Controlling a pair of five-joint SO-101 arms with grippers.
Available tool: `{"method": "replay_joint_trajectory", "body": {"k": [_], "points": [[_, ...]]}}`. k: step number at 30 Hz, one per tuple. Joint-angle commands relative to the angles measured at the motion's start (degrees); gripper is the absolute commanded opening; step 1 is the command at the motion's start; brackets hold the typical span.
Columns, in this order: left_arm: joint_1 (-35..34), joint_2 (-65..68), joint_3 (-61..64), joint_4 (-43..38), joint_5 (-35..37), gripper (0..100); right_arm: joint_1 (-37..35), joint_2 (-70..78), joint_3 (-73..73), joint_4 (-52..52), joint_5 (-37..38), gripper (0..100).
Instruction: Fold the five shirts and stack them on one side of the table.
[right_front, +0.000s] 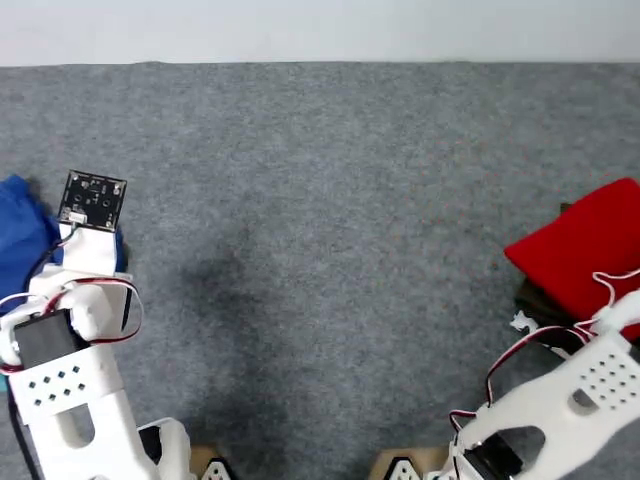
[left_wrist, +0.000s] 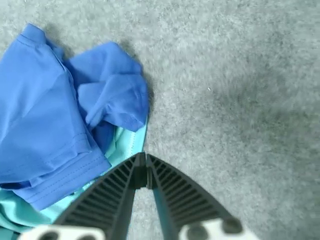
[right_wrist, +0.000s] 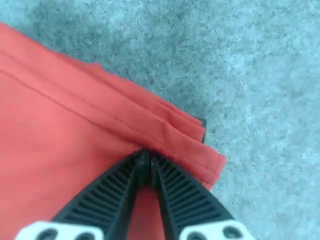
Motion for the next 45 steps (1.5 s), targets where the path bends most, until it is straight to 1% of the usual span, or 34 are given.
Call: {"method": "replay_joint_trajectory", "body": {"k": [1,7,11,14,21,24,27,32,33,37,38,42,45], "points": [[-0.09,-1.14,-1.89,1.32,-0.35,1,-3.65,-11.03,-3.34,6.29,-0.44,1.0],[-0.09,-1.14,-1.89,1.14,-0.35,1,-10.86,-18.77,-3.34,22.64,-0.44,1.0],[-0.09,-1.14,-1.89,1.14,-0.35,1,-16.13,-17.45,-2.99,32.75,-0.53,1.0],[-0.09,-1.14,-1.89,1.05,-0.35,1,-18.68,-13.49,-2.99,36.53,-0.53,1.0],[-0.09,-1.14,-1.89,1.14,-0.35,1,-20.70,2.59,-2.99,36.88,-0.62,0.9],[-0.09,-1.14,-1.89,1.32,-0.35,1,-20.44,4.88,-4.57,39.43,-0.53,0.9],[-0.09,-1.14,-1.89,1.32,-0.44,1,-20.53,1.71,-8.09,44.35,-0.53,1.0],[-0.09,-1.14,-1.89,1.32,-0.44,1,-20.00,-11.30,-7.74,44.35,0.00,2.1],[-0.09,-1.14,-1.89,1.32,-0.44,1,-19.82,-14.37,-6.51,44.35,0.35,4.4],[-0.09,-1.14,-1.89,1.32,-0.44,1,-19.47,-25.45,3.87,44.44,3.16,19.6],[-0.09,-1.14,-1.89,1.32,-0.44,1,-19.21,-27.56,7.21,44.35,4.22,21.3],[-0.09,-1.14,-1.89,1.32,-0.44,1,-17.27,-32.22,18.29,44.18,9.14,18.1],[-0.09,-1.14,-1.89,1.32,-0.44,1,-14.73,-32.31,22.24,44.09,12.31,17.2]]}}
